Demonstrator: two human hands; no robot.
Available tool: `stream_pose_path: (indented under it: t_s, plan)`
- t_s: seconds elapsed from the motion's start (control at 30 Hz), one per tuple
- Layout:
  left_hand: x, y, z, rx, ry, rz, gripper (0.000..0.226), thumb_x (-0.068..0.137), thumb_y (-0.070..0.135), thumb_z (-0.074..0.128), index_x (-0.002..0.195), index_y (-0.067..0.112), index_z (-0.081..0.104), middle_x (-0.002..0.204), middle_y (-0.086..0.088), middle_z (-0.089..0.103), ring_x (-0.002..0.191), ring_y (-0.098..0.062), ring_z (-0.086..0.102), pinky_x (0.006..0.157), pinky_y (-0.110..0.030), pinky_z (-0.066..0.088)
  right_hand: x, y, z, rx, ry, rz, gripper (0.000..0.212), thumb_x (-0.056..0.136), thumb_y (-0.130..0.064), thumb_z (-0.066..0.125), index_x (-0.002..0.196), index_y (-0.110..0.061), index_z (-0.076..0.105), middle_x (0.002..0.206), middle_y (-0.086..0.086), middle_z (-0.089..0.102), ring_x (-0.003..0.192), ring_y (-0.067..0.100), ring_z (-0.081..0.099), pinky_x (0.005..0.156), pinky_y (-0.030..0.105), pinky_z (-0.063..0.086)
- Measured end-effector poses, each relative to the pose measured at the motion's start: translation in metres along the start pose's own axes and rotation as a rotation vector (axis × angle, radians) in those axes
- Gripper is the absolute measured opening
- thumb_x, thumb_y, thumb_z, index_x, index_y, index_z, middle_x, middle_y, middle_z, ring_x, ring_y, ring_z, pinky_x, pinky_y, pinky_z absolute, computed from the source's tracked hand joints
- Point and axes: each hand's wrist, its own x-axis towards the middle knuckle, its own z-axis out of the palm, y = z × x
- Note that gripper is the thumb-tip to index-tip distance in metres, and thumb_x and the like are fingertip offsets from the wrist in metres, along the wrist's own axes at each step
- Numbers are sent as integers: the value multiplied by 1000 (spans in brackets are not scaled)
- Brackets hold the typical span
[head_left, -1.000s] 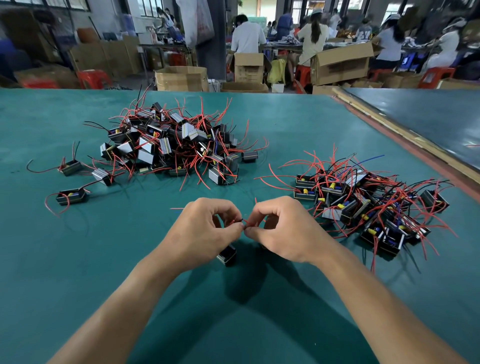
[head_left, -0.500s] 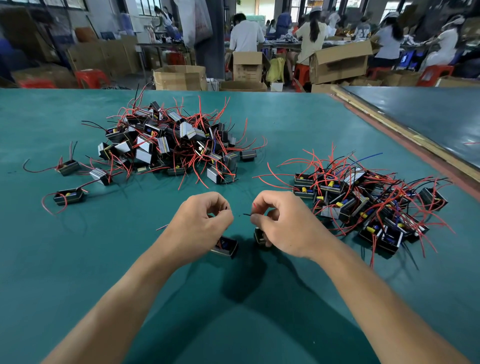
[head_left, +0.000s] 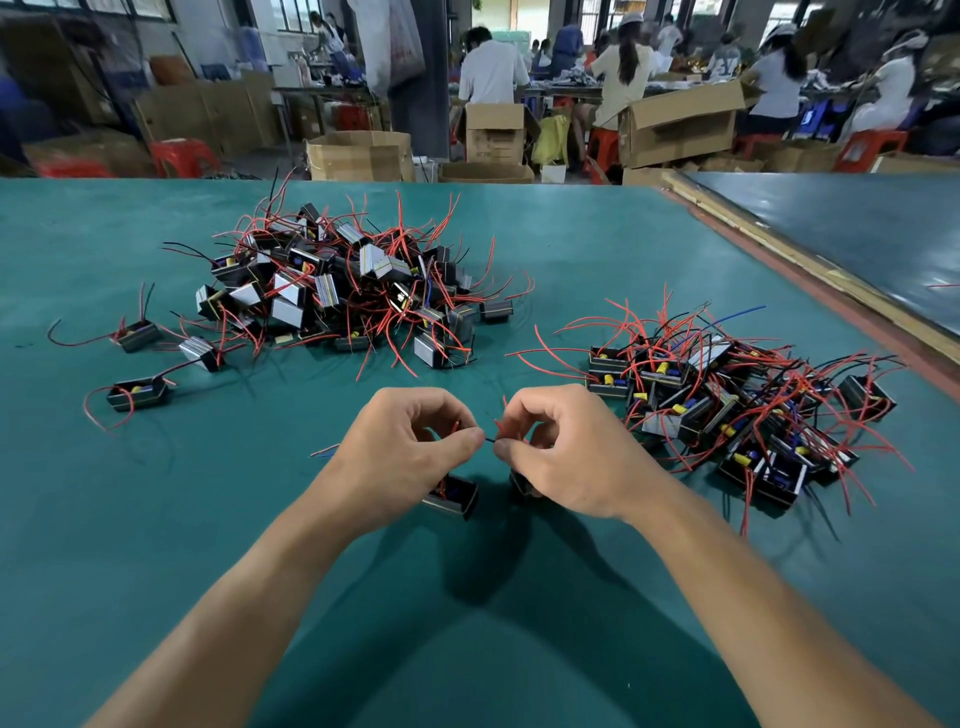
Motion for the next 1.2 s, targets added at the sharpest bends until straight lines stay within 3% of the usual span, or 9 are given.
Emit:
stream_pose_path:
  t_s: [0.17,0.3,0.7,0.8,0.93,1.07,1.2]
  plan:
    - [1,3,-2,-60,-21,-20,17,88,9,69,71,12,67,57,5,61,43,-13,46,45,-22,40,1,-2,-1,7,-14,20,24,86,-14,71,70,-25,57,56,-23,60,46,11,55,52,25,44]
    - [0,3,-4,-80,-54,-18,20,88,9,69,70,14,69,54,6,62,44,-14,47,46,-25,42,0,-2,-3,11,-49,44,23,90,-12,66,74,-23,55,55,-21,61,42,8,59,49,22,45]
    - [1,-1,2,-70,28,-30,18,89,10,69,71,12,68,58,3,64,40,-13,47,45,-22,39,0,-2,-3,33,-118,78,21,92,-13,63,75,-23,54,55,-14,62,49,16,68,57,33,54]
    - [0,0,3,-78,21,-64,19,89,12,69,71,12,68,57,4,65,40,-12,47,44,-20,41,-1,-1,-2,37,-136,60,20,91,-14,62,76,-22,53,55,-15,61,49,17,68,52,29,52]
    - [1,2,-3,-211,23,-129,7,86,8,71,81,6,68,68,-6,73,38,-12,48,41,-20,43,-1,0,-2,46,-92,35,21,88,-14,63,73,-23,53,58,-18,60,47,17,68,49,27,50]
    - [2,5,-9,-283,72,-152,18,86,8,71,95,5,56,75,-11,75,37,-15,50,40,-20,43,0,1,-1,69,-46,63,22,87,-16,64,70,-26,55,60,-18,61,47,18,68,50,27,50]
    - [2,7,-9,-290,63,-162,10,88,7,68,89,5,58,77,-10,76,39,-13,53,42,-21,48,0,2,-1,77,-19,62,21,85,-16,65,69,-26,56,60,-17,62,46,17,67,49,29,50]
